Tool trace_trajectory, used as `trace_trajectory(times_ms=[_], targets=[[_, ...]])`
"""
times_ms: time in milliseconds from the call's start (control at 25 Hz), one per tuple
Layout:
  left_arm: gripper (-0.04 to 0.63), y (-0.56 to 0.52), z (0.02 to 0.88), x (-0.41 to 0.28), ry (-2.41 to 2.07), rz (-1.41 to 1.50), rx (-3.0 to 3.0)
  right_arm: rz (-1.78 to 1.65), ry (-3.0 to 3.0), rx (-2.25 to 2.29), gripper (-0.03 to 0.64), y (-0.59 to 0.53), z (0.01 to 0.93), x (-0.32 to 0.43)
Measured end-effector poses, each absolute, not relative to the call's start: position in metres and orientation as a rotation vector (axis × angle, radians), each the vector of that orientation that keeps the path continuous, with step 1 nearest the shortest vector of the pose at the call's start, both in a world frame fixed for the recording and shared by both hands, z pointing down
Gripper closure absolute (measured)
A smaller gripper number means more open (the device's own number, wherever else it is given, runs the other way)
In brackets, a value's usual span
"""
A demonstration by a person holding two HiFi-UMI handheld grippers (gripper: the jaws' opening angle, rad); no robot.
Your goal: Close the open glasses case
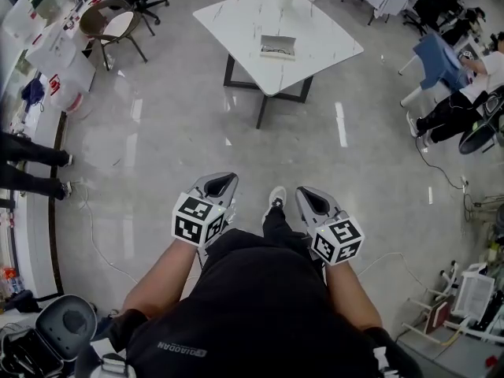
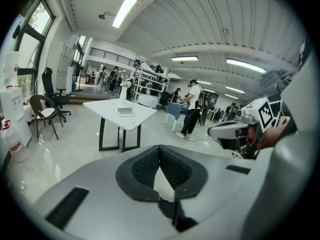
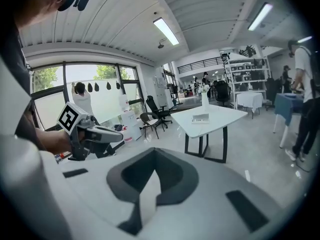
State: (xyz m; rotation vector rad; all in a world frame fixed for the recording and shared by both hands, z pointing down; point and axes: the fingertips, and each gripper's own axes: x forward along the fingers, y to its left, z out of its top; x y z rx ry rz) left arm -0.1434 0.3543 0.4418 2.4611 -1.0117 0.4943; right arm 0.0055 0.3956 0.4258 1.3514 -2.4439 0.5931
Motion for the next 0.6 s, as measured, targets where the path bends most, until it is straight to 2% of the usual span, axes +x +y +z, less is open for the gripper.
trace_trajectory(times_ms=[600], targets=[[0.591, 0.307, 0.444, -0.116, -1.039, 0.508, 2.451, 0.573, -2.499, 1.348, 0.615, 0.332, 0.42, 0.032]])
